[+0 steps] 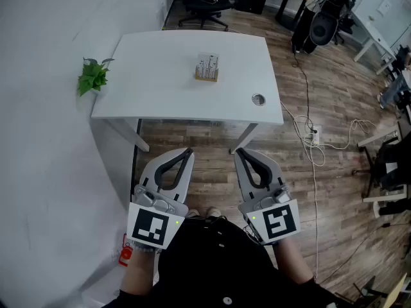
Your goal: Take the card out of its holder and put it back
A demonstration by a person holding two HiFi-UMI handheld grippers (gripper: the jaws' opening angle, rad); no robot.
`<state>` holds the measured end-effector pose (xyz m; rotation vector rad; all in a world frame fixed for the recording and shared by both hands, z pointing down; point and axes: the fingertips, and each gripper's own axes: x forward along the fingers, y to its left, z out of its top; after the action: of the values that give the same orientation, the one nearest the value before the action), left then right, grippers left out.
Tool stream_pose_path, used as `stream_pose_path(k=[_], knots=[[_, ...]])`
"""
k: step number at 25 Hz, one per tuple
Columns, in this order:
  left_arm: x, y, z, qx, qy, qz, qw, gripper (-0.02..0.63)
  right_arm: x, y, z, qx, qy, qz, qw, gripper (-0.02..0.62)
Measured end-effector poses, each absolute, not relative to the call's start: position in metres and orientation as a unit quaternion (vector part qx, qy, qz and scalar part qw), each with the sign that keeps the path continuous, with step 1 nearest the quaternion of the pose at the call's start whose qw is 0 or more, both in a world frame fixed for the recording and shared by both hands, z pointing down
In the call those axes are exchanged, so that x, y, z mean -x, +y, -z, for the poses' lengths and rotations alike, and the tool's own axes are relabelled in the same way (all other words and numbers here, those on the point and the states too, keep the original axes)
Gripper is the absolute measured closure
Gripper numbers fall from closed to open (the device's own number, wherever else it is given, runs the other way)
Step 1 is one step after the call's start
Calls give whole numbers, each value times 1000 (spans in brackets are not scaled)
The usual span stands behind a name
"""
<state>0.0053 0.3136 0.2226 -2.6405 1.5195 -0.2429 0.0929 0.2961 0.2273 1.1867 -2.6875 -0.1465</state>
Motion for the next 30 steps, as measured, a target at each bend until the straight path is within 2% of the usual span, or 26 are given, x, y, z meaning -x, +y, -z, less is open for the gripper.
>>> stream_pose_path(k=[30], knots=[[29,318,-224,873,480,75,47,592,-70,296,-227,-438,-894,42,90,551]])
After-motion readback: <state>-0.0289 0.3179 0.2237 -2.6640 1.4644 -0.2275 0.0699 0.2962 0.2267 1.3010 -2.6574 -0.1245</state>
